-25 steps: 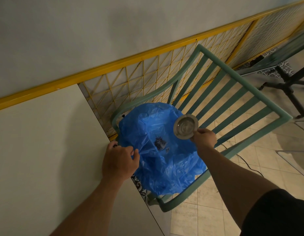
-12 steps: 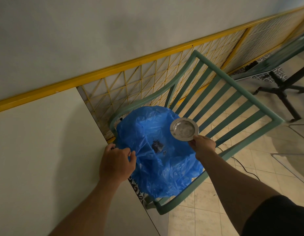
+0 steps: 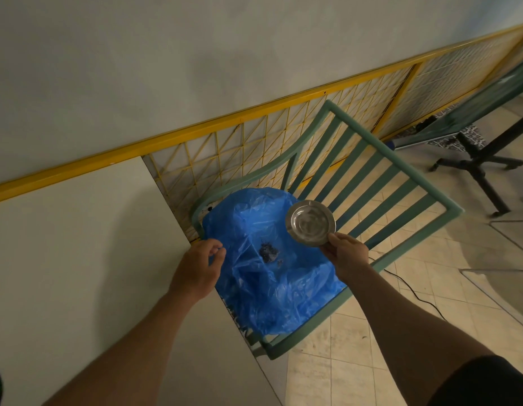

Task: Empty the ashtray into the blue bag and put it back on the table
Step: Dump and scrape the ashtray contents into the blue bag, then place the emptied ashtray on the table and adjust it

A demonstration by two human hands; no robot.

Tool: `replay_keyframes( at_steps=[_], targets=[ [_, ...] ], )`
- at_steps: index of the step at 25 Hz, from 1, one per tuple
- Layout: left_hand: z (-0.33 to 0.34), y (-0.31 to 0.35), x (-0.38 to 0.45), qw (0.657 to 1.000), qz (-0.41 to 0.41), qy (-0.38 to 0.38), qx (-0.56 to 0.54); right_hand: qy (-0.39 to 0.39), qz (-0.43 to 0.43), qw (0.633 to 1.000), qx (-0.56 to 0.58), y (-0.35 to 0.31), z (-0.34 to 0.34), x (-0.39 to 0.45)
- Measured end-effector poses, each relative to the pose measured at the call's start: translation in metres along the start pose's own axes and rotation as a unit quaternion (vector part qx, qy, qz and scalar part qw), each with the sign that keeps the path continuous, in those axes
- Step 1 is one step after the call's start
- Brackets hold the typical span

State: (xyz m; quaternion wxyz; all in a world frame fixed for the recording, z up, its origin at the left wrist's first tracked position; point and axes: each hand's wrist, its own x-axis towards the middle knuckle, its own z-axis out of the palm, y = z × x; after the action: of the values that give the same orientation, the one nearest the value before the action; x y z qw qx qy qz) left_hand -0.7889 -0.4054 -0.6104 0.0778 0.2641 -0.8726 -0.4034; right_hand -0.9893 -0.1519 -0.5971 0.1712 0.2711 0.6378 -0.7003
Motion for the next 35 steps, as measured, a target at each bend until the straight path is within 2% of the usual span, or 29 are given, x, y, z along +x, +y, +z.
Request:
replay_keyframes(
  at_steps=[5, 11, 14, 22, 25, 32, 35],
  targets=[
    [-0.014, 0.012, -0.02, 0.997, -0.059, 0.039, -0.024, -0.067, 0.003, 0.997, -0.022, 0.01, -0.004, -0.04],
    [-0.036, 0.011, -0.069, 0.985, -0.155, 0.01, -0.072, -0.175, 0.022, 0.979, -0.105, 0.041, -0.009, -0.099],
    [-0.046, 0.01, -0.1, 0.963, -0.214, 0.003, -0.165, -0.222, 0.024, 0.966, -0.132, 0.065, -0.007, -0.13],
    [-0.082, -0.002, -0.183, 0.902, -0.302, 0.012, -0.308, -0.314, 0.041, 0.926, -0.207, 0.123, -0.003, -0.208],
    [-0.101, -0.018, -0.217, 0.898, -0.313, 0.023, -0.309, -0.327, 0.05, 0.916, -0.227, 0.142, -0.003, -0.239],
    [-0.134, -0.061, -0.29, 0.922, -0.315, 0.031, -0.222, -0.346, 0.069, 0.895, -0.272, 0.195, 0.005, -0.305],
    [-0.149, -0.084, -0.324, 0.921, -0.328, 0.041, -0.207, -0.361, 0.072, 0.88, -0.3, 0.219, 0.009, -0.332]
  ],
)
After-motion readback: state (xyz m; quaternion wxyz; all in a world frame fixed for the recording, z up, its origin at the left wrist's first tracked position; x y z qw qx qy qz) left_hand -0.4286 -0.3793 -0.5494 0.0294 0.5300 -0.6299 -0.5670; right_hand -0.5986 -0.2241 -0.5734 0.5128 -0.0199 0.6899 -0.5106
